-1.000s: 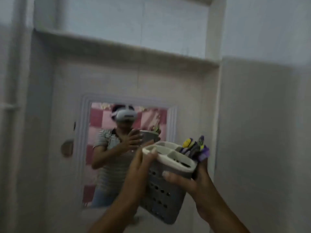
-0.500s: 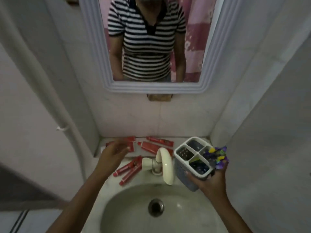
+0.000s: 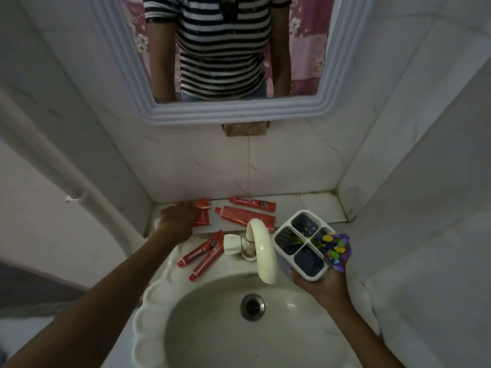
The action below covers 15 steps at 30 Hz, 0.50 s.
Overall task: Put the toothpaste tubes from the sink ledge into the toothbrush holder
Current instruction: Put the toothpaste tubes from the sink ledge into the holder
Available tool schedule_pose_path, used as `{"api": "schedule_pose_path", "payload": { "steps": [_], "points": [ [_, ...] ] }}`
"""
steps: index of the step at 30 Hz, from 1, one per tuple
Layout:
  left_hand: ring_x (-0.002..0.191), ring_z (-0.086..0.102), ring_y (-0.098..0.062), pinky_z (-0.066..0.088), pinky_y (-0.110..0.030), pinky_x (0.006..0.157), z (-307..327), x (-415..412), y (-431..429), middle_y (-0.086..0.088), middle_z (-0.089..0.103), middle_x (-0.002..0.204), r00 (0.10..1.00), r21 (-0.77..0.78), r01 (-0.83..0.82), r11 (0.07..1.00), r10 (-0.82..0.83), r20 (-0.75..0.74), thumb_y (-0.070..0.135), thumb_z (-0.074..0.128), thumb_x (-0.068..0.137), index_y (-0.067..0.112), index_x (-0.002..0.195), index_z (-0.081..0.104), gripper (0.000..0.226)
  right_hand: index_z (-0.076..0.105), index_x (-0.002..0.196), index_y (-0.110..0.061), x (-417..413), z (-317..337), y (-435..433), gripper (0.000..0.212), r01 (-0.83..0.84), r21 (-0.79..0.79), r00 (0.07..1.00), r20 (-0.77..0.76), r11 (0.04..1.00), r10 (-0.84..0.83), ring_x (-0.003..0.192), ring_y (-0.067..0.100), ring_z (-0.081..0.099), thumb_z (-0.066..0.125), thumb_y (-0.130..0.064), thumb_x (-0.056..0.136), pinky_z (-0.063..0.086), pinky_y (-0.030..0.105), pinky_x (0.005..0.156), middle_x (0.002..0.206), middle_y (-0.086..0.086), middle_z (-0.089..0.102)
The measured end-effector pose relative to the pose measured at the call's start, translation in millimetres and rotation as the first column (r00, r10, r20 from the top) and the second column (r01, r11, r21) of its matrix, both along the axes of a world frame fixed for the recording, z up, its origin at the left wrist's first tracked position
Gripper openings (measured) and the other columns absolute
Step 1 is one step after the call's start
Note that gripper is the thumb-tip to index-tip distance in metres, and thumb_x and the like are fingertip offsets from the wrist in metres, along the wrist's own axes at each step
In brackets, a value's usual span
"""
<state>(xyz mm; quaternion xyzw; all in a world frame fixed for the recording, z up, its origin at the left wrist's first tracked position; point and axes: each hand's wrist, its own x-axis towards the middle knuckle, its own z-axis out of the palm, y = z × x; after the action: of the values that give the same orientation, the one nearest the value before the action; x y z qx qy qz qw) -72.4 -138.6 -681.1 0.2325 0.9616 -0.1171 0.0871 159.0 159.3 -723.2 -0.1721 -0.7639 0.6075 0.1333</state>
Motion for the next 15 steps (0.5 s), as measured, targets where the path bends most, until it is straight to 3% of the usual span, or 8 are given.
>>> {"api": "schedule_pose_path", "payload": {
  "steps": [3,4,6,8,10,11,13,15],
  "points": [
    [0.127,0.05,-0.03,0.044,-0.039,0.104,-3.5,-10.9,8.6,-0.012,0.05,0.141,1.0,-0.035,0.022,0.999,-0.021,0.013,0.024,0.068,0.082,0.018,0.14,0.043,0.064,0.049,0.126,-0.015,-2.2,3.4,-3.4,0.097,-0.008,0.013,1.0,-0.022,1.0,0.008,0.118,-0.005,0.062,0.103,-0.024,0.046,0.051,0.01,0.091,0.122,-0.027,0.065],
    [0.129,0.049,-0.029,0.043,-0.037,0.107,-4.2,-12.4,12.3,-0.012,0.049,0.143,1.0,-0.013,0.002,1.0,-0.002,0.019,0.025,0.067,0.084,0.018,0.14,0.044,0.061,0.048,0.126,-0.009,-4.4,4.1,-6.3,0.095,-0.011,-0.01,0.999,-0.05,1.0,0.01,0.117,-0.01,0.06,0.102,-0.009,0.048,0.049,0.006,0.091,0.124,-0.024,0.065],
    [0.126,0.054,-0.028,0.044,-0.034,0.105,-4.2,-13.5,17.1,-0.01,0.054,0.139,1.0,-0.023,0.009,1.0,-0.008,0.008,0.025,0.059,0.092,0.015,0.134,0.053,0.044,0.047,0.129,0.004,-5.2,1.5,-3.0,0.095,-0.025,-0.009,0.999,-0.041,1.0,0.025,0.114,-0.012,0.06,0.099,0.008,0.05,0.049,0.003,0.088,0.123,0.0,0.065],
    [0.119,0.059,-0.028,0.049,-0.035,0.1,3.5,-8.4,17.1,-0.01,0.061,0.132,1.0,-0.024,0.021,0.999,-0.021,-0.02,0.024,0.052,0.096,0.015,0.128,0.059,0.034,0.054,0.131,0.001,-4.1,-0.2,1.3,0.082,-0.025,-0.021,0.998,0.058,0.999,0.027,0.11,-0.002,0.065,0.097,-0.004,0.062,0.048,-0.003,0.077,0.108,-0.002,0.065],
    [0.105,0.065,-0.029,0.054,-0.038,0.089,22.2,-3.2,17.2,-0.011,0.068,0.116,0.996,0.189,-0.002,0.982,0.02,-0.089,0.026,0.047,0.096,0.015,0.117,0.066,0.03,0.068,0.112,-0.023,-1.5,3.9,-0.4,0.045,-0.091,-0.08,0.975,0.197,0.993,0.105,0.102,0.014,0.07,0.091,-0.029,0.074,0.045,-0.006,0.069,0.083,-0.008,0.063],
    [0.093,0.068,-0.028,0.056,-0.036,0.079,36.2,1.3,19.5,-0.01,0.071,0.103,0.991,0.361,0.008,0.933,0.042,-0.129,0.029,0.047,0.097,0.015,0.108,0.069,0.029,0.065,0.101,-0.034,-1.7,6.0,-0.7,0.039,-0.105,-0.097,0.967,0.223,0.99,0.125,0.101,0.016,0.072,0.091,-0.03,0.073,0.046,-0.004,0.068,0.08,-0.007,0.063],
    [0.071,0.067,-0.023,0.05,-0.029,0.063,74.1,14.5,29.7,-0.006,0.072,0.084,0.977,0.598,0.045,0.8,0.091,-0.194,0.033,0.058,0.094,0.015,0.098,0.072,0.023,0.058,0.105,-0.031,-7.6,6.0,0.1,0.065,-0.113,-0.113,0.983,0.136,0.987,0.128,0.098,0.011,0.075,0.097,-0.011,0.057,0.056,0.008,0.068,0.092,-0.002,0.072],
    [0.068,0.066,-0.019,0.05,-0.028,0.065,115.4,29.7,47.9,-0.002,0.072,0.08,0.982,0.783,0.011,0.622,0.139,-0.124,0.035,0.073,0.082,0.012,0.095,0.074,0.026,0.052,0.117,-0.02,-9.4,11.2,-3.7,0.073,-0.078,-0.112,0.994,0.066,0.991,0.086,0.092,0.003,0.076,0.087,0.013,0.062,0.06,0.017,0.067,0.097,-0.009,0.079]
  ]
}}
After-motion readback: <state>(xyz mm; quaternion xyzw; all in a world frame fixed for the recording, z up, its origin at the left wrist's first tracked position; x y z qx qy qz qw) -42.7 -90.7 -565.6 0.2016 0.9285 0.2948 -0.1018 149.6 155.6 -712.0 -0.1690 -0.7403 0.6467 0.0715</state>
